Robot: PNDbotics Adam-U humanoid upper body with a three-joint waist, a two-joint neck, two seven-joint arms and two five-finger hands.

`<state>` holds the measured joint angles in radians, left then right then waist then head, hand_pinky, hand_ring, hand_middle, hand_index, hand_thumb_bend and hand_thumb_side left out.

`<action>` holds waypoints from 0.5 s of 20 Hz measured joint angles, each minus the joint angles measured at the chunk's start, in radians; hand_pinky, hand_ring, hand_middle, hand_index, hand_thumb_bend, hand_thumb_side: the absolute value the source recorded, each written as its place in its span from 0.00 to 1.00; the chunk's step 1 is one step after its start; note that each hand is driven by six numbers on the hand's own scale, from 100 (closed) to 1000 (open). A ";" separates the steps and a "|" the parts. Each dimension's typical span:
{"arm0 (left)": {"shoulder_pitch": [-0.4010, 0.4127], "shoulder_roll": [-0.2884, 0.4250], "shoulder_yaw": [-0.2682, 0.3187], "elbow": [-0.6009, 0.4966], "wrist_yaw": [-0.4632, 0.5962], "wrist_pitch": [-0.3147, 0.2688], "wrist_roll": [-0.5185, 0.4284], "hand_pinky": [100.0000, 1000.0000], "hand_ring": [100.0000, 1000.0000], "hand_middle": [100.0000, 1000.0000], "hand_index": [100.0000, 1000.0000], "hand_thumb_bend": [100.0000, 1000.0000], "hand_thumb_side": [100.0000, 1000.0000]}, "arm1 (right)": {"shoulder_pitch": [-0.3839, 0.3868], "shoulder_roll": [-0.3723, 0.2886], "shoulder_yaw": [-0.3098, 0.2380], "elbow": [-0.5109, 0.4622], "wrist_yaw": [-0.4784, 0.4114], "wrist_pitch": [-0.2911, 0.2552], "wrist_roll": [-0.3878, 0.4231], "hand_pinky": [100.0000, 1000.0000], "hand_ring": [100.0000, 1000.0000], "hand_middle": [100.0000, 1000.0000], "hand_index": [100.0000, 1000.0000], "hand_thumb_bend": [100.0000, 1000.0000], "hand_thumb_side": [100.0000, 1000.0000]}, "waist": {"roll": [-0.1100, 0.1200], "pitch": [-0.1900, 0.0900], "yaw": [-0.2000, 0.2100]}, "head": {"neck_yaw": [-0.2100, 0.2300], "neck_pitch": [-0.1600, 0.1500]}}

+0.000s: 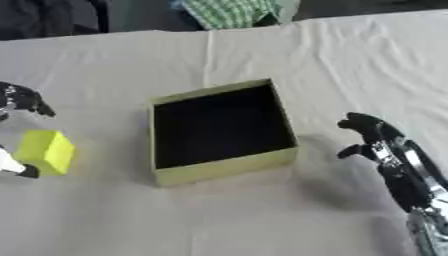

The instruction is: Pick up objects on the table and place them in the box.

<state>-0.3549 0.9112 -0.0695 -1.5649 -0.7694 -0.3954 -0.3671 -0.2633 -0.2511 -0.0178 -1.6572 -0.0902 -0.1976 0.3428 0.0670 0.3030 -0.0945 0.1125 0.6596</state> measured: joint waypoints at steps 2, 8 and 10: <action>-0.005 -0.006 -0.002 0.008 -0.006 -0.001 -0.001 0.71 0.59 0.57 0.75 0.79 0.50 | 0.000 0.000 0.000 0.000 0.000 0.000 0.000 0.53 0.92 0.73 0.86 0.00 0.75 | 0.000 0.000 0.000 | 0.000 0.000; -0.015 -0.014 -0.011 0.033 -0.019 -0.005 0.002 0.70 0.57 0.55 0.74 0.77 0.50 | 0.000 0.000 0.000 0.000 0.000 0.001 0.002 0.53 0.92 0.73 0.86 0.00 0.75 | -0.001 0.000 -0.001 | 0.000 0.000; -0.017 -0.019 -0.013 0.041 -0.021 -0.007 0.004 0.69 0.56 0.54 0.73 0.76 0.49 | 0.000 0.000 0.000 0.000 0.000 0.001 0.003 0.53 0.92 0.73 0.86 0.00 0.75 | -0.001 0.000 -0.001 | 0.000 0.000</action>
<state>-0.3718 0.8919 -0.0825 -1.5238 -0.7903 -0.4022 -0.3626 -0.2634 -0.2511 -0.0176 -1.6572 -0.0902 -0.1968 0.3456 0.0659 0.3031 -0.0959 0.1125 0.6597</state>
